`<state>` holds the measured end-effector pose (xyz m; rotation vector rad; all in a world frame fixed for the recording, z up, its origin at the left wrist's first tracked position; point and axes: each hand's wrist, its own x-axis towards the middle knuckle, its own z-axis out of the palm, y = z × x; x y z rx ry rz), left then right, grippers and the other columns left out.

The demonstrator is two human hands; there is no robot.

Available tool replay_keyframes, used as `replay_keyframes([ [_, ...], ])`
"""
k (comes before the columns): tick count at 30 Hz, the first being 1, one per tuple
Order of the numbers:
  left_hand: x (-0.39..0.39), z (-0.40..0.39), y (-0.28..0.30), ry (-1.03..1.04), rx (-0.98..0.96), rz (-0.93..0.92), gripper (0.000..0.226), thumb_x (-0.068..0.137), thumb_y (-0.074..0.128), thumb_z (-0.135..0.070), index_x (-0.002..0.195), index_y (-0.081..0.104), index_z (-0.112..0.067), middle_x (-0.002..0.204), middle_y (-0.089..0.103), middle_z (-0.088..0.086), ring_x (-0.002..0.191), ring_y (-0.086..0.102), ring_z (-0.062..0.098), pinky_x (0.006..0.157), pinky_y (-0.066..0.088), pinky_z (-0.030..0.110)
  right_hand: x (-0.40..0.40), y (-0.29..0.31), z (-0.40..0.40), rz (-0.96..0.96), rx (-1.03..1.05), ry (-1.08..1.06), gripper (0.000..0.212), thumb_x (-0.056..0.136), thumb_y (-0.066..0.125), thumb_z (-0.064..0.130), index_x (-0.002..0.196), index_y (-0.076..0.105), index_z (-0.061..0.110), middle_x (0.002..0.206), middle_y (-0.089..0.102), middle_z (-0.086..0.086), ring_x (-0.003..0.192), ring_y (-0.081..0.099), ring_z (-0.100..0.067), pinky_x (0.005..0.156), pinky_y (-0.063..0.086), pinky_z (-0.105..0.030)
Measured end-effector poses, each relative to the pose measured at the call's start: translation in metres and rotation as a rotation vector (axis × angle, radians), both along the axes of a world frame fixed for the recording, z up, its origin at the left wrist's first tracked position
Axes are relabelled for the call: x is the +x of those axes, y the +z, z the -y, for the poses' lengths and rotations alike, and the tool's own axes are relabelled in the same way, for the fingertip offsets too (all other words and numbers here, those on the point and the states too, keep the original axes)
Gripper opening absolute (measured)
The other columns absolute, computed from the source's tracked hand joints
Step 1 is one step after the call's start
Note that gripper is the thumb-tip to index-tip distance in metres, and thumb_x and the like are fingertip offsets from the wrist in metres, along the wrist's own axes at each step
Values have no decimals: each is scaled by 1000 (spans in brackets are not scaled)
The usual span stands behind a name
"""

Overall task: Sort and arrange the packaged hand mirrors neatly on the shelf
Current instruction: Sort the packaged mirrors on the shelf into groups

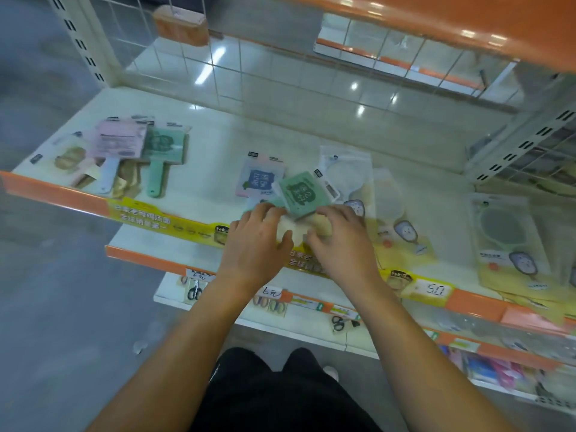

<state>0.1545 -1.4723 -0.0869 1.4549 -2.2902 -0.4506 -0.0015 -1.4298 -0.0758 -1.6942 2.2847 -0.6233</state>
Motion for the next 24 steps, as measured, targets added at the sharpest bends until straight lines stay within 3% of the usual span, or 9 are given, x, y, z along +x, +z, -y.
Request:
replay_keyframes([
  [7,28,11,0,-12,2,-21,38,88,59,-30,123,56,-16,124,56,6,110,55,30,86,44,43,29,-4,8,-54,-17,-20,44,86,65,34,127,61,19,132,50,-5,120,45,-35,101,41,-47],
  [17,42,19,2,20,11,-30,41,90,57,-31,128,54,-16,130,53,7,115,54,30,90,44,45,33,5,27,-96,60,-16,53,87,60,46,136,50,27,144,36,-1,133,34,-31,106,38,-46],
  [24,42,19,2,63,20,-6,39,89,58,-30,125,55,-15,128,54,7,111,55,32,88,46,46,33,-2,38,-69,73,16,53,88,60,45,135,50,25,144,37,-3,136,29,-34,106,34,-47],
])
